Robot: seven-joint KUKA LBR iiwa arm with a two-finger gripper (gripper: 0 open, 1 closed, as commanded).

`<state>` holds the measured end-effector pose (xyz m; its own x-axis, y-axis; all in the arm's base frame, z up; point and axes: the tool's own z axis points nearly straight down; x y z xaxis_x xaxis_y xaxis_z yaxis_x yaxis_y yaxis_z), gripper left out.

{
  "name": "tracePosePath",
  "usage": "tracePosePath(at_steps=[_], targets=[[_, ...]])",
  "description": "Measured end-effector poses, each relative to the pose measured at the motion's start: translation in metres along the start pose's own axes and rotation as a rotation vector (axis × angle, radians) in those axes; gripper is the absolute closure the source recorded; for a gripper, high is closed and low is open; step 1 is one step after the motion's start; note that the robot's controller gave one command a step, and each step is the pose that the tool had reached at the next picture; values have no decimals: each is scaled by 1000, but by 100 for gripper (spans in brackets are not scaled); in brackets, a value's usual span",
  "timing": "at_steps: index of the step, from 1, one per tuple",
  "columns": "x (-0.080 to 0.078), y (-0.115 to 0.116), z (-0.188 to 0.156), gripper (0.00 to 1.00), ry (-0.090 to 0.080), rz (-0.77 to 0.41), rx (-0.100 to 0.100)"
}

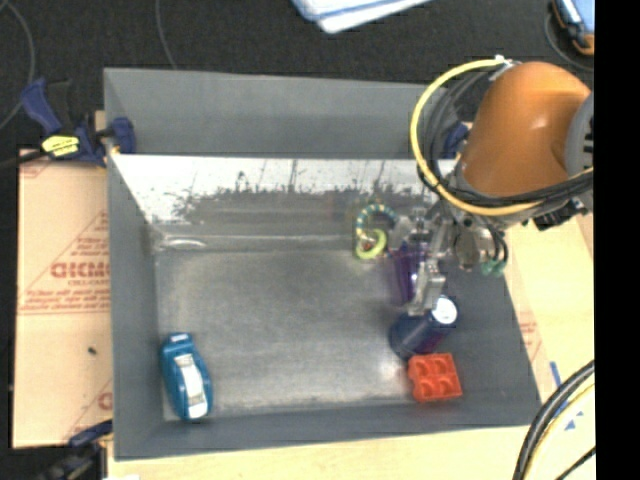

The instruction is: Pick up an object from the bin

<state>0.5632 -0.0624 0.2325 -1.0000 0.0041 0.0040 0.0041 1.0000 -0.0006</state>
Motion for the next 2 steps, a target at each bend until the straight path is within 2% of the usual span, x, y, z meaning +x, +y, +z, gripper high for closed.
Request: tracePosePath(at_steps=[1, 2], targets=[[-1, 0, -5, 0, -8, -3, 1], [-67, -54, 72, 0, -5, -44, 2]])
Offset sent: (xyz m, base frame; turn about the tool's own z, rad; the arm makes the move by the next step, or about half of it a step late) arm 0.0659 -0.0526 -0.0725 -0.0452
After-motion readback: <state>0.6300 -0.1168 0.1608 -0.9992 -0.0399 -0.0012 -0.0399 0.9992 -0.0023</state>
